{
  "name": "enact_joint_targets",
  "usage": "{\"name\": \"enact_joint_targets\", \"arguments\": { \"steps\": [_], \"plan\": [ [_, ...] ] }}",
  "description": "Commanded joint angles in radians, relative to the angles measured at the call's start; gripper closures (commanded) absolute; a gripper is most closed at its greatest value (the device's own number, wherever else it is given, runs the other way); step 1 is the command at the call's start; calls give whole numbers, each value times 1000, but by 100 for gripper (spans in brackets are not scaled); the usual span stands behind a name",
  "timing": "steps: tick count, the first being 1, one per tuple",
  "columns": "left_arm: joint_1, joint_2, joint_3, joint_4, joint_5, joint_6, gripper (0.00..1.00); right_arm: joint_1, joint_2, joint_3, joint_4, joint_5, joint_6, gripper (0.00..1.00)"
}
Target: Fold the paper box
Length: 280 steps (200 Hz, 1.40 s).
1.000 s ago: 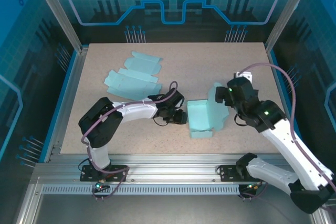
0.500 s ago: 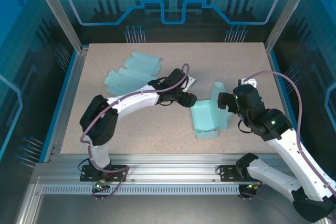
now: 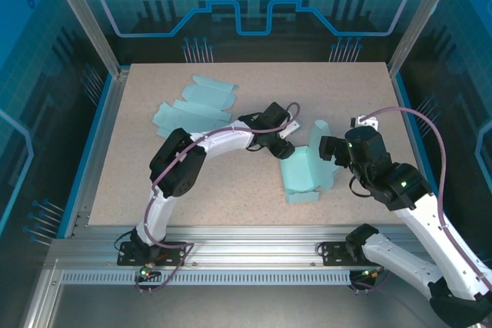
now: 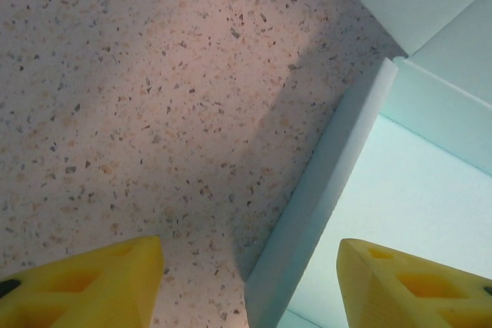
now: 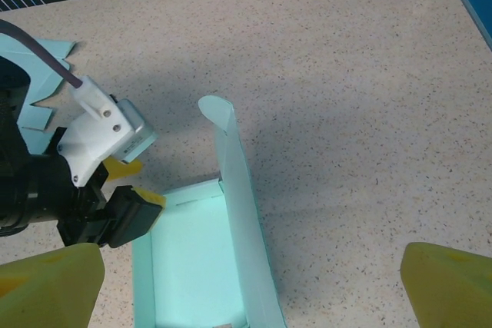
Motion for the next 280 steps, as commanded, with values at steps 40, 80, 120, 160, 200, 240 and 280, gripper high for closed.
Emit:
{"name": "enact_joint_targets", "arguments": {
  "steps": [40,80,120,160,200,240,280],
  "plan": [
    [-32,66,60,-21,-44,80,46,-9,-16,-15,32,-8,6,0],
    [-45,81,56,-14,-82,84,66,-10,-15,-18,35,-9,6,0],
    [-44,60,6,49,-224,22,85,-10,-4,-17,35,-14,9,0],
    [-27,13,-69,66,-404,-113,91,-21,48,-11,29,-30,18,0],
    [8,-39,-144,-58,-505,-282,91,-167,166,-47,94,-308,6,0],
    [17,-116,-245,-161,-595,-422,90,-291,251,-219,363,-654,60,0],
    [20,-160,-299,-188,-596,-512,88,-338,409,-366,671,-867,142,1]
  ]
}}
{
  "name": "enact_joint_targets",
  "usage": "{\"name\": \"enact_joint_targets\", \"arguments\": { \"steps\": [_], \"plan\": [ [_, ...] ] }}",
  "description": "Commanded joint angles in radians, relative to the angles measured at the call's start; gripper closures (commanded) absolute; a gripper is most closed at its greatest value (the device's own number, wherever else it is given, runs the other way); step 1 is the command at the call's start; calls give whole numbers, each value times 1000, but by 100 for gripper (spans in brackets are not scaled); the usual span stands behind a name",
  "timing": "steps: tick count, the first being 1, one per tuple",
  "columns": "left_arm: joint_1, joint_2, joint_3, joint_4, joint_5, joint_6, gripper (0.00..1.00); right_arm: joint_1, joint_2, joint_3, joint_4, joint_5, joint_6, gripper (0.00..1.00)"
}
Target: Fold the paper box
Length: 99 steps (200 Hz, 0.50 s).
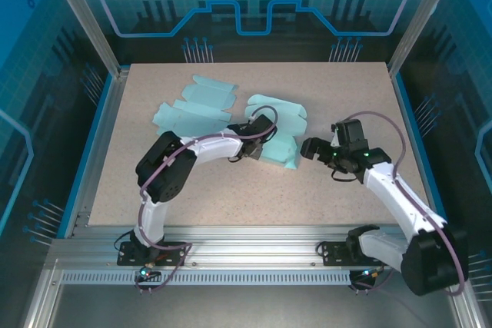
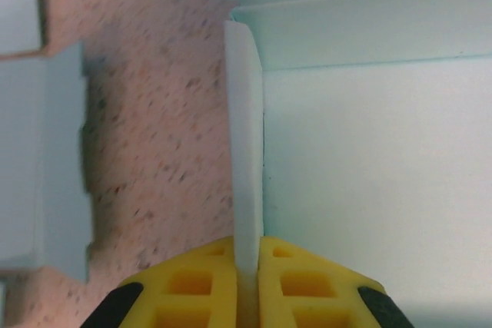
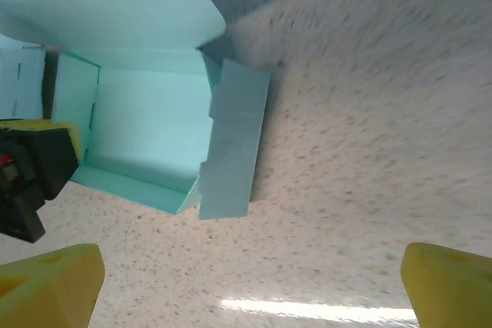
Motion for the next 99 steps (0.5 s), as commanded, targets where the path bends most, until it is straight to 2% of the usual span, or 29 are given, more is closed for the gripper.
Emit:
{"name": "enact_joint_targets", "arguments": {
  "steps": [1,23,99],
  "plan": [
    [5,-24,-39,-110,-61,-76,88,-18,80,-57,260,-214,68,1],
    [5,-14,-36,-102,-48,-94,87,-19,174,-79,373,-239,89,3],
    [6,7,-13,-103,-19,-115,85,-15,436,-52,544,-301,118,6]
  ]
}}
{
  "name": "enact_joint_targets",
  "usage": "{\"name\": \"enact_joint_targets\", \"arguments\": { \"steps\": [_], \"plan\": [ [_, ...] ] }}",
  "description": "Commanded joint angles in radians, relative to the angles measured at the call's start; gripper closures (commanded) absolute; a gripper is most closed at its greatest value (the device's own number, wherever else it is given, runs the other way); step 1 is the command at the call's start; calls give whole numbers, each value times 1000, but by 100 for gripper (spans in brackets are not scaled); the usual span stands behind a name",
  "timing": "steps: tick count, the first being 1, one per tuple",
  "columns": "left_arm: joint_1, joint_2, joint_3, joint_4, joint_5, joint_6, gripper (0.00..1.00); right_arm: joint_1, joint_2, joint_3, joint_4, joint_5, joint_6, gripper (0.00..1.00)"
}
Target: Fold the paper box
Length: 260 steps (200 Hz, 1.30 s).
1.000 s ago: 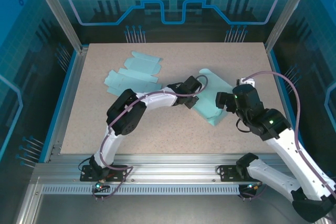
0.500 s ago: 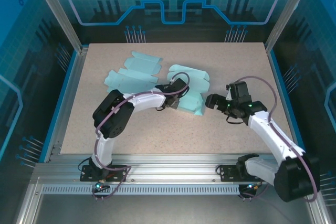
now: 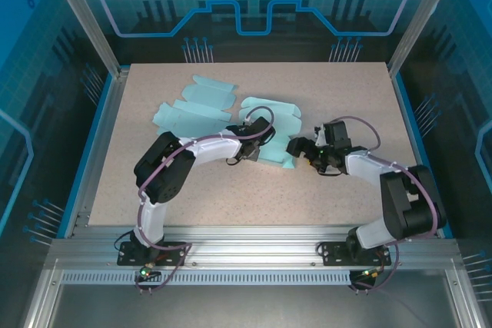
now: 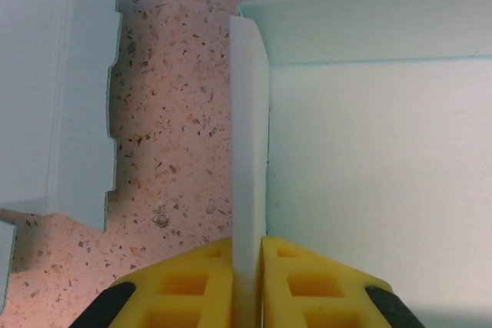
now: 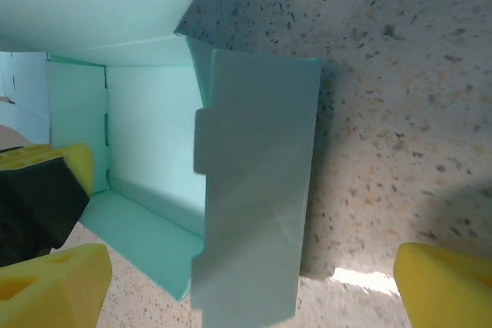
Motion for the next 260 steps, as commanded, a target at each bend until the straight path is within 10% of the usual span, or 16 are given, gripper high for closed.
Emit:
{"name": "enact_joint_targets", "arguments": {
  "steps": [1,188,260],
  "plan": [
    [6,16,2,-63,-10,-16,85,-5,63,19,94,-59,29,6],
    [3,33,18,-64,30,-28,85,58,141,102,214,-135,58,31],
    [1,33,16,-55,44,-31,85,147,211,270,-115,150,-78,54]
  ]
}}
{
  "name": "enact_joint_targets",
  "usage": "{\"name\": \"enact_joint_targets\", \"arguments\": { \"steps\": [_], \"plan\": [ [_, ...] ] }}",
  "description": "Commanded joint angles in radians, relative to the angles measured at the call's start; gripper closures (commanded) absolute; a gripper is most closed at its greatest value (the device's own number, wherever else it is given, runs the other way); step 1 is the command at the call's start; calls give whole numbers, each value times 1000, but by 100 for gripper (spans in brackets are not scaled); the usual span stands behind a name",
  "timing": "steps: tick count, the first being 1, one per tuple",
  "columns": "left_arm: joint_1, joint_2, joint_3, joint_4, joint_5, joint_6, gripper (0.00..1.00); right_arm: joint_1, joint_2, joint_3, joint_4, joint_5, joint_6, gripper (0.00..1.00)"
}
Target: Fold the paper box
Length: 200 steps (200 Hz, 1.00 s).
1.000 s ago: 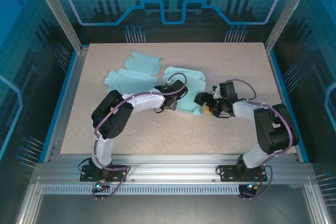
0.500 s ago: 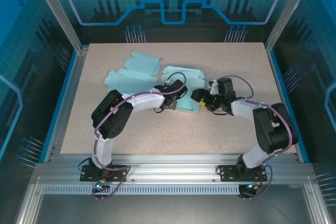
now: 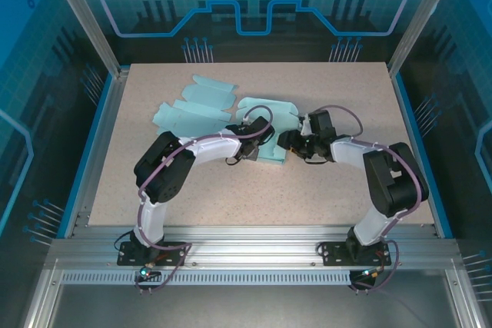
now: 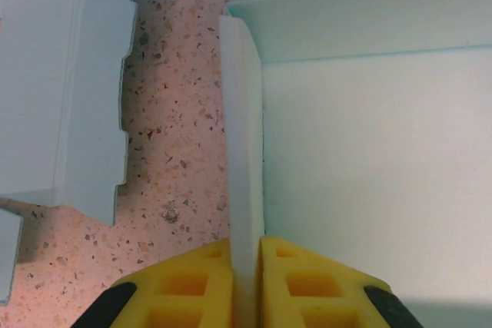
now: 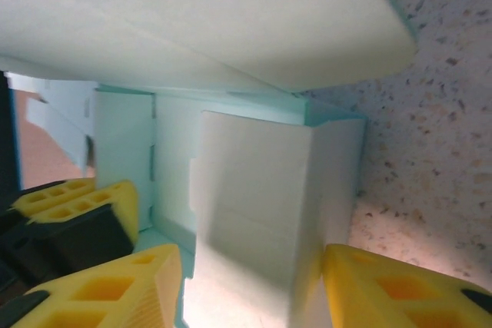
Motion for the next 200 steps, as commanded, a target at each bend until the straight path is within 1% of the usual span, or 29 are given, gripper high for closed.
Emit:
{"name": "enact_joint_targets", "arguments": {
  "steps": [1,14,31,41,62,74,103,123,128,137,146,155,170,176,188,200],
  "plan": [
    [-2,31,13,-39,43,-4,85,53,30,84,-164,143,-84,54],
    [-1,31,13,-39,44,-6,85,73,48,113,-214,200,-101,61],
    [-1,31,15,-36,44,-6,85,99,70,147,-260,264,-117,62],
    [-1,31,19,-35,47,-9,85,114,85,165,-290,303,-127,66],
    [-2,31,23,-31,52,-16,85,161,117,216,-380,455,-149,75],
    [-2,30,25,-33,53,-23,85,182,135,237,-423,526,-156,76],
    [-1,21,22,-27,51,-36,84,216,184,273,-504,649,-162,76],
    [0,14,21,-26,49,-44,78,235,217,301,-554,707,-163,81],
    [1,11,21,-24,50,-48,77,240,224,308,-564,721,-165,84],
    [5,2,15,-19,56,-57,74,250,238,323,-586,745,-166,87],
    [9,-13,1,-8,66,-70,73,261,251,341,-612,776,-166,88],
    [22,-35,-21,9,83,-92,73,273,263,361,-641,814,-166,91],
    [52,-101,-87,75,150,-136,70,294,281,389,-689,870,-166,94],
    [67,-135,-126,118,183,-151,65,299,286,398,-704,887,-169,94],
    [93,-210,-200,209,262,-181,55,310,299,417,-733,917,-172,98],
    [115,-276,-252,272,329,-204,49,318,311,430,-755,939,-177,100]
  ]
}}
